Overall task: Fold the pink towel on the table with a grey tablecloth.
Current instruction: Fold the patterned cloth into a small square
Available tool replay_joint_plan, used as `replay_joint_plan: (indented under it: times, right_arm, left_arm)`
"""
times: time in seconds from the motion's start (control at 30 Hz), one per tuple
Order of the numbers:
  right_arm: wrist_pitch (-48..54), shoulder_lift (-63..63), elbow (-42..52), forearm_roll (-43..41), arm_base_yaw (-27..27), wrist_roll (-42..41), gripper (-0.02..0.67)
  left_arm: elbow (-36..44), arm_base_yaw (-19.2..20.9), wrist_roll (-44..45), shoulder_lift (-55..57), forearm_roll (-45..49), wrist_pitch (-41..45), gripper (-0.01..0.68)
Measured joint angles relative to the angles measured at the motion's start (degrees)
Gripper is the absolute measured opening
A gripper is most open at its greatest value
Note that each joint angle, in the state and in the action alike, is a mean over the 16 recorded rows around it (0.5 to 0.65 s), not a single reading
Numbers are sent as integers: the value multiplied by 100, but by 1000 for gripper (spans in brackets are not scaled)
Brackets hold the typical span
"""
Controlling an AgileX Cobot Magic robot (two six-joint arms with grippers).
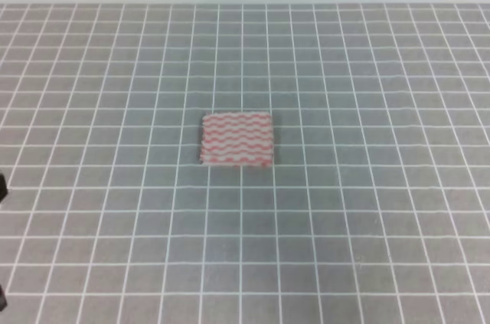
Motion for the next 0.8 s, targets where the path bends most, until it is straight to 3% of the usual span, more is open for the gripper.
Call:
replay_joint_plan:
  times: [0.8]
  right_arm:
    - [281, -40, 369, 155, 1, 1, -17]
  left_arm:
    - [29, -1, -4, -124, 8, 800, 0]
